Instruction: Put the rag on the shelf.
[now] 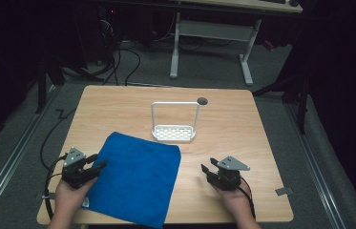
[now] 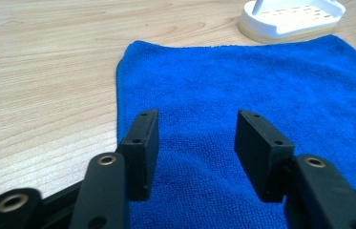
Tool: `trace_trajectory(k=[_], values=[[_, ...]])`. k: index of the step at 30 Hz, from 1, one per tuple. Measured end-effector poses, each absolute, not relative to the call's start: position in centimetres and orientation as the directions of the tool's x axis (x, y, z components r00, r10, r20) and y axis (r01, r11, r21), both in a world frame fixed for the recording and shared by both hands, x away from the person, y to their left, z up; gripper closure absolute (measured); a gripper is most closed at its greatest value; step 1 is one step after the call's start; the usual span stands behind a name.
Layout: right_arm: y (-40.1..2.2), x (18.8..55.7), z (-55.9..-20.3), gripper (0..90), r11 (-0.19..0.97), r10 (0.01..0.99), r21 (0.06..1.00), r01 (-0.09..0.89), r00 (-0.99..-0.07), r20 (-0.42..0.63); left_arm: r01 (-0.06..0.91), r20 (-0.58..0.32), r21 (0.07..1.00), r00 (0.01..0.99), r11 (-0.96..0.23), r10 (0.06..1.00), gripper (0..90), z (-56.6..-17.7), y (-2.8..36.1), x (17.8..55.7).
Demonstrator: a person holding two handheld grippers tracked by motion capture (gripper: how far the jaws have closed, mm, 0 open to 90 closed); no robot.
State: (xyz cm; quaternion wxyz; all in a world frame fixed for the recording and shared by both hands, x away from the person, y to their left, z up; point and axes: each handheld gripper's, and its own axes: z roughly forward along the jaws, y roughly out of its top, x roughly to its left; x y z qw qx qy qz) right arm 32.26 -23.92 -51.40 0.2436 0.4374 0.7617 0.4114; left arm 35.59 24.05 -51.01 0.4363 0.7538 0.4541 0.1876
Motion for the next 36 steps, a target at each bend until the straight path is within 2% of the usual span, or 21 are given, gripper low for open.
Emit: trace_trajectory(k=[11, 16, 20, 23, 24, 25, 27, 30, 36], values=[[-22.9, 32.0, -51.1, 54.7, 0.343, 0.83, 0.834, 0.433, -0.555, -0.053, 0.512, -0.086, 0.829, 0.514, -0.225, 0.853, 48.4, -51.2, 24.0, 35.5], [-21.9, 31.6, -50.7, 59.2, 0.356, 0.818, 0.838, 0.414, -0.571, -0.065, 0.513, -0.087, 0.829, 0.51, -0.221, 0.856, 49.9, -51.4, 24.4, 35.5], [-21.0, 31.6, -50.5, 65.4, 0.347, 0.799, 0.843, 0.411, -0.6, -0.036, 0.525, -0.095, 0.823, 0.502, -0.216, 0.86, 52.9, -51.3, 25.0, 35.2], [-20.0, 31.6, -50.5, 74.0, 0.351, 0.769, 0.844, 0.405, -0.639, -0.014, 0.536, -0.093, 0.813, 0.504, -0.227, 0.858, 59.0, -51.5, 25.3, 35.0], [-20.0, 31.6, -50.5, 74.0, 0.351, 0.769, 0.844, 0.405, -0.639, -0.014, 0.536, -0.093, 0.813, 0.504, -0.227, 0.858, 61.6, -51.5, 25.3, 35.0], [-19.2, 31.7, -50.6, 83.1, 0.364, 0.751, 0.843, 0.395, -0.66, -0.015, 0.551, -0.091, 0.798, 0.508, -0.242, 0.856, 65.7, -51.8, 25.5, 34.8], [-18.5, 31.8, -50.7, 90.0, 0.367, 0.732, 0.843, 0.394, -0.681, -0.001, 0.57, -0.079, 0.776, 0.513, -0.271, 0.854, 72.3, -52.1, 25.5, 34.6], [-17.2, 32.1, -51.0, 90.0, 0.398, 0.696, 0.827, 0.396, -0.718, 0.009, 0.584, -0.035, 0.743, 0.521, -0.327, 0.853, 81.5, -52.4, 25.3, 34.3], [-14.5, 32.2, -52.1, 90.0, 0.487, 0.64, 0.777, 0.398, -0.768, -0.007, 0.6, -0.024, 0.719, 0.525, -0.35, 0.851, 86.9, -52.9, 25.3, 33.8]])
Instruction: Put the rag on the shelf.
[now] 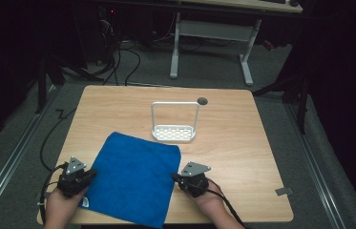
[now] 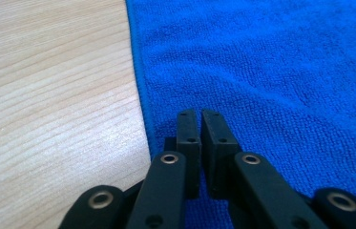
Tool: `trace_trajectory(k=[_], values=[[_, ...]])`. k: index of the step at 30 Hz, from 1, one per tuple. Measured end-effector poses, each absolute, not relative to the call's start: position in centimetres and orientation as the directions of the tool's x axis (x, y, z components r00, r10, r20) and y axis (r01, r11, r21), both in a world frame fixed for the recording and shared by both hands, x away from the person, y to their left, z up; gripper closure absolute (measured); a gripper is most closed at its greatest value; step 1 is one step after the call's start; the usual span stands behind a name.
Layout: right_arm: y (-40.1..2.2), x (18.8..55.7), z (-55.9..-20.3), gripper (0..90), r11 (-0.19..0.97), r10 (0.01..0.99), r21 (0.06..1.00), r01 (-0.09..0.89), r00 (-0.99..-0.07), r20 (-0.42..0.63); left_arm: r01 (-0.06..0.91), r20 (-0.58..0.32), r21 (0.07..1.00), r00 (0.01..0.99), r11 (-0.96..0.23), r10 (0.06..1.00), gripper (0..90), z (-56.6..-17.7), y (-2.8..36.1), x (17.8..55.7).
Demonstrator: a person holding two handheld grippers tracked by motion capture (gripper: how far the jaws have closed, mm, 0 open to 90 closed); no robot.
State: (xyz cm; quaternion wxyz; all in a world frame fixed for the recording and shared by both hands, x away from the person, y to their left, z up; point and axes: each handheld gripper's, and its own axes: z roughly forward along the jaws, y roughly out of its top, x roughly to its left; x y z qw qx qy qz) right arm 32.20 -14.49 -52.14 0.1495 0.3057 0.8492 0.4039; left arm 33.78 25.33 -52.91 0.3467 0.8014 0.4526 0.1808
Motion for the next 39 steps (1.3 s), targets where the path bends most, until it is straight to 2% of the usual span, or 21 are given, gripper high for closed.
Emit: trace_trajectory(k=[4, 13, 26, 34, 39], values=[[-13.7, 32.5, -53.1, 90.0, 0.544, 0.631, 0.731, 0.412, -0.775, -0.033, 0.599, -0.032, 0.719, 0.534, -0.352, 0.845, 88.6, -52.9, 25.2, 33.5], [-14.9, 32.3, -52.9, 90.0, 0.538, 0.657, 0.717, 0.443, -0.753, -0.028, 0.58, -0.046, 0.715, 0.595, -0.39, 0.802, 88.7, -52.9, 23.6, 33.2], [-19.9, 31.6, -52.6, 90.0, 0.483, 0.753, 0.709, 0.515, -0.658, -0.035, 0.543, -0.086, 0.716, 0.693, -0.439, 0.716, 88.5, -52.8, 19.4, 32.2], [-22.6, 31.2, -52.6, 90.0, 0.45, 0.802, 0.708, 0.544, -0.596, -0.052, 0.494, -0.096, 0.717, 0.769, -0.493, 0.632, 88.3, -52.8, 16.5, 30.4], [-24.2, 31.2, -52.5, 90.0, 0.435, 0.82, 0.706, 0.56, -0.569, -0.054, 0.484, -0.137, 0.718, 0.803, -0.5, 0.58, 88.2, -52.9, 15.1, 29.9]])
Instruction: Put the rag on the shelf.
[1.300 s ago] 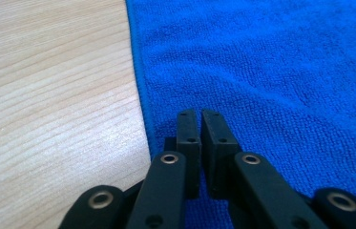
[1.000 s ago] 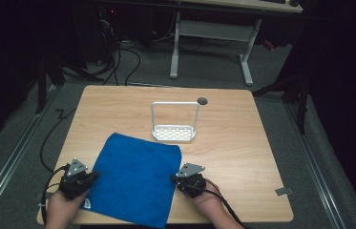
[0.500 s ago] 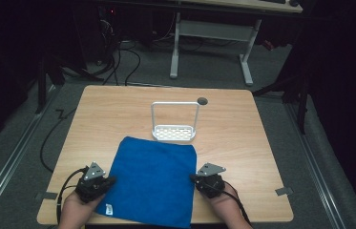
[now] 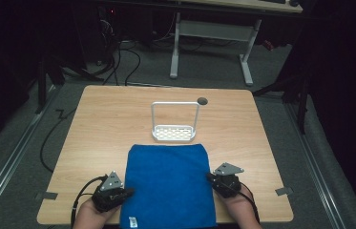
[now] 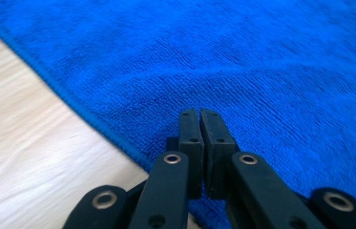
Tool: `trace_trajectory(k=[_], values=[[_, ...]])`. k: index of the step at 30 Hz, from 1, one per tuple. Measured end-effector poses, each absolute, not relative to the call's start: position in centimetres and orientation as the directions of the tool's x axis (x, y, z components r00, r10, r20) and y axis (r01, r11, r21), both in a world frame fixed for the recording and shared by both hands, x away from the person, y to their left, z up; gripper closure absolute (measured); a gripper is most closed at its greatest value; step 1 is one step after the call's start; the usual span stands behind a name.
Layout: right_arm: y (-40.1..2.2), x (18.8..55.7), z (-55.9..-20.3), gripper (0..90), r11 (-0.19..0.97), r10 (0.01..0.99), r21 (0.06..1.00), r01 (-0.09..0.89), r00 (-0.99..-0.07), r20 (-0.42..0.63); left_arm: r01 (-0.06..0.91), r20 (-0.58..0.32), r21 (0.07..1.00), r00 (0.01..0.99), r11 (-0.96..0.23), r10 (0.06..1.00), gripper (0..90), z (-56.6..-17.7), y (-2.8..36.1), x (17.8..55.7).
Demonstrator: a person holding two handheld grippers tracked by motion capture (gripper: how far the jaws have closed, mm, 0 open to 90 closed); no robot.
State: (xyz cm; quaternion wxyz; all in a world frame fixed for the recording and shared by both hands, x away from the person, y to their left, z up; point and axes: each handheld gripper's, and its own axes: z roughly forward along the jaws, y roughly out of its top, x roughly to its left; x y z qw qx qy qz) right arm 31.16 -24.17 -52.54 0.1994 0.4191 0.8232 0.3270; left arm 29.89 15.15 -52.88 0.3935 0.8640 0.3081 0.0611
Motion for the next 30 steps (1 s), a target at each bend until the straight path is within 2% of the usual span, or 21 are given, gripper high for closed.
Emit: trace_trajectory(k=[5, 12, 21, 30], values=[[-26.0, 31.5, -52.5, 90.0, 0.414, 0.842, 0.704, 0.576, -0.536, -0.057, 0.439, -0.13, 0.721, 0.846, -0.536, 0.518, 87.4, -52.9, 13.0, 29.1], [-26.9, 31.8, -52.6, 90.0, 0.383, 0.858, 0.711, 0.59, -0.512, -0.037, 0.412, -0.113, 0.725, 0.862, -0.552, 0.494, 86.9, -52.9, 12.2, 28.9], [-26.1, 31.5, -52.6, 90.0, 0.396, 0.841, 0.712, 0.58, -0.54, -0.028, 0.459, -0.121, 0.728, 0.818, -0.51, 0.563, 86.9, -53.0, 14.1, 29.8], [-25.8, 31.5, -52.6, 88.9, 0.397, 0.834, 0.714, 0.577, -0.551, -0.019, 0.465, -0.123, 0.726, 0.812, -0.506, 0.57, 86.4, -52.9, 14.5, 29.9]])
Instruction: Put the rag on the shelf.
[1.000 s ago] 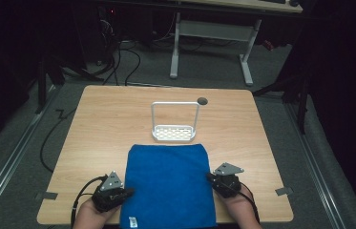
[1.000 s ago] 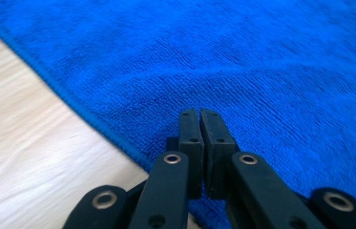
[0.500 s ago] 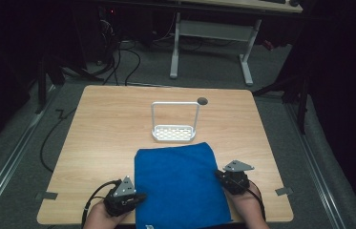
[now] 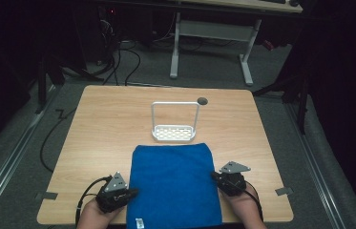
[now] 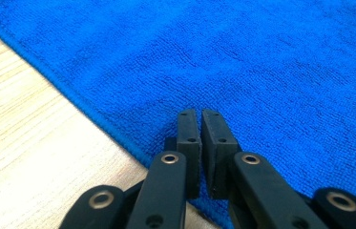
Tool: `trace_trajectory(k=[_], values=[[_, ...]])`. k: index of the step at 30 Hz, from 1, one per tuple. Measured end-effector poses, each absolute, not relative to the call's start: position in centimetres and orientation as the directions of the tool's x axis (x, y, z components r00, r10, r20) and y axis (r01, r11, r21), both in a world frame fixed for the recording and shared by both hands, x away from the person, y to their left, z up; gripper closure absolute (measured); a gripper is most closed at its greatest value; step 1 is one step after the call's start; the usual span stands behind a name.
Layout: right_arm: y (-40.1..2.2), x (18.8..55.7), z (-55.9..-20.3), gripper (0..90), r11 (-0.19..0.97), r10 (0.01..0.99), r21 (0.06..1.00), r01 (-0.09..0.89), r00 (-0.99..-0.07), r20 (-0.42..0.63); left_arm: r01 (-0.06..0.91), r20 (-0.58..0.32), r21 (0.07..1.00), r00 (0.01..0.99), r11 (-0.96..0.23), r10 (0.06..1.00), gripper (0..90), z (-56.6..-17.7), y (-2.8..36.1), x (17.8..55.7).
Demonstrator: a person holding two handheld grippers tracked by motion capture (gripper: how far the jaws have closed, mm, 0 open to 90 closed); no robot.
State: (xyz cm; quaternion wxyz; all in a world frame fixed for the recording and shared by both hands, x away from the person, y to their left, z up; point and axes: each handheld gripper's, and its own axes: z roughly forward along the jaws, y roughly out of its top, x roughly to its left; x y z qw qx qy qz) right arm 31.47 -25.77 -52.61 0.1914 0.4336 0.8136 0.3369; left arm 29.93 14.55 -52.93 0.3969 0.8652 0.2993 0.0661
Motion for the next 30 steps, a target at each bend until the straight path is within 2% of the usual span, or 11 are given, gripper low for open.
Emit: trace_trajectory(k=[7, 10, 16, 22, 30], values=[[-26.1, 31.5, -52.4, 79.2, 0.363, 0.847, 0.739, 0.567, -0.531, -0.009, 0.457, -0.122, 0.765, 0.795, -0.453, 0.595, 77.5, -52.4, 15.2, 30.1], [-26.7, 31.6, -52.4, 73.3, 0.325, 0.866, 0.761, 0.561, -0.501, 0.0, 0.468, -0.126, 0.793, 0.753, -0.39, 0.646, 73.1, -52.1, 15.9, 30.7], [-27.0, 31.8, -52.3, 72.2, 0.302, 0.873, 0.776, 0.553, -0.488, 0.008, 0.466, -0.112, 0.819, 0.703, -0.336, 0.702, 66.9, -51.6, 16.1, 32.5], [-27.2, 31.8, -52.1, 72.2, 0.284, 0.878, 0.786, 0.549, -0.479, 0.017, 0.471, -0.103, 0.822, 0.675, -0.319, 0.731, 66.6, -50.9, 15.5, 35.0], [-27.5, 31.8, -51.9, 69.5, 0.269, 0.882, 0.795, 0.544, -0.47, 0.023, 0.447, -0.031, 0.835, 0.62, -0.322, 0.784, 68.2, -49.8, 14.3, 38.3]])
